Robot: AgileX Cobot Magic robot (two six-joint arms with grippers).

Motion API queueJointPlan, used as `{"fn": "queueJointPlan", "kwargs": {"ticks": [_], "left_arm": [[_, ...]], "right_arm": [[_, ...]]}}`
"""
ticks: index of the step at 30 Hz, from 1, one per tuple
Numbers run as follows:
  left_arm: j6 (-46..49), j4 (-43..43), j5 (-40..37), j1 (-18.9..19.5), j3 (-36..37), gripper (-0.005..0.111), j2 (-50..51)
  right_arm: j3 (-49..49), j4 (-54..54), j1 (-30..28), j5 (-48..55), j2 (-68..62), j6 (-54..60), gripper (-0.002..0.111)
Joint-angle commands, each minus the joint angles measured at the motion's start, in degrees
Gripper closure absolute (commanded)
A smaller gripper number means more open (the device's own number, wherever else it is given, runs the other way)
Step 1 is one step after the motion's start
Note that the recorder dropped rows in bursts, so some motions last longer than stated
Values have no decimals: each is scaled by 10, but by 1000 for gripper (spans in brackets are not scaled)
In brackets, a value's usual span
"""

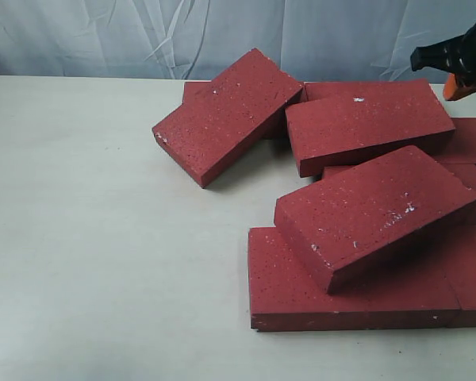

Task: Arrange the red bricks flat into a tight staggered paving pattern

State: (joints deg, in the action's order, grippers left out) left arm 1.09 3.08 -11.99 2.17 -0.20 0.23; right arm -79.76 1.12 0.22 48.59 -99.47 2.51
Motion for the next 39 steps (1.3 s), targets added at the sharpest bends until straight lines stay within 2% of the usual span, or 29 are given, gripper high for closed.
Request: {"fn": "queueJointPlan", "kwargs": {"ticks": [1, 4, 12, 23, 39], "left_arm": [[-4, -18, 5, 0, 2, 107, -2], [-4, -22, 5, 0, 2, 107, -2], [-4, -23, 5, 0, 2, 107, -2], [-4, -23, 5, 0, 2, 107, -2], [-4, -23, 5, 0, 2, 107, -2]], "right_arm": [[-25, 55, -31, 11, -22, 31, 109], [-37, 113, -56, 18, -36, 79, 109], [-71, 109, -103, 19, -83, 81, 109], [-76, 77, -106, -44, -111, 80, 109], [-80, 65, -106, -61, -157, 79, 109]]}}
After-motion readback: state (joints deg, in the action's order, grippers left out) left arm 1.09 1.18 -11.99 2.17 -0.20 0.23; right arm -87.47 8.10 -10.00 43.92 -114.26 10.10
